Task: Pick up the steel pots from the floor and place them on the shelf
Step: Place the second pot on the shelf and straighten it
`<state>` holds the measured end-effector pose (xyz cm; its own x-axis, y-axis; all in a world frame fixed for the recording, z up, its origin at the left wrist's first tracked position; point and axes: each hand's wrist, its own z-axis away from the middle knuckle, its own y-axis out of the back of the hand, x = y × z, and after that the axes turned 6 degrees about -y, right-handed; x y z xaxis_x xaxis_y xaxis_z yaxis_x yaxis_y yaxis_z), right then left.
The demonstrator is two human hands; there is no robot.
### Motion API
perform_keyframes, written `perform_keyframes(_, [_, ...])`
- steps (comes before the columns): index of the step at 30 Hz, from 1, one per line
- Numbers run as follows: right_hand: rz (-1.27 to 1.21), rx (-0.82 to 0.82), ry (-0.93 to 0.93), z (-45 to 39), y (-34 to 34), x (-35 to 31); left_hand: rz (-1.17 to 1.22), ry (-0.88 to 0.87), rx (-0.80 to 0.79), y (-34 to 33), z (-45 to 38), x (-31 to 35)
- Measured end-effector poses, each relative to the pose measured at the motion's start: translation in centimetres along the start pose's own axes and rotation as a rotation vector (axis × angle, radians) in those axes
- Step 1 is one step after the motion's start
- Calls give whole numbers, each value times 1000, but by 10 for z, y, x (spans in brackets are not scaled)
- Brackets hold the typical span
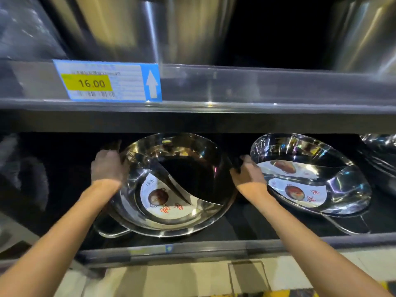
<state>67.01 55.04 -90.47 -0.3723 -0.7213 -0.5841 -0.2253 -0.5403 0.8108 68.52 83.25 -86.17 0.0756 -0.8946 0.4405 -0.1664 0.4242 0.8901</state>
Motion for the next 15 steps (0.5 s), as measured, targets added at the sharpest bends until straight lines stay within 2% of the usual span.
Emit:
perform_keyframes(3, [97, -111, 164, -41, -7, -19, 54, -84, 167, -7, 80, -12])
perform_keyframes(6, [165, -190, 213, -69, -23, -33, 119, 26, 224, -25, 155, -22])
perform_keyframes(10, [247, -227, 181, -88, -37, -37, 525, 342, 64, -48, 172, -18])
perform_keyframes(15, [217, -170, 225, -85, -26, -24, 724, 321, -3, -62, 155, -25])
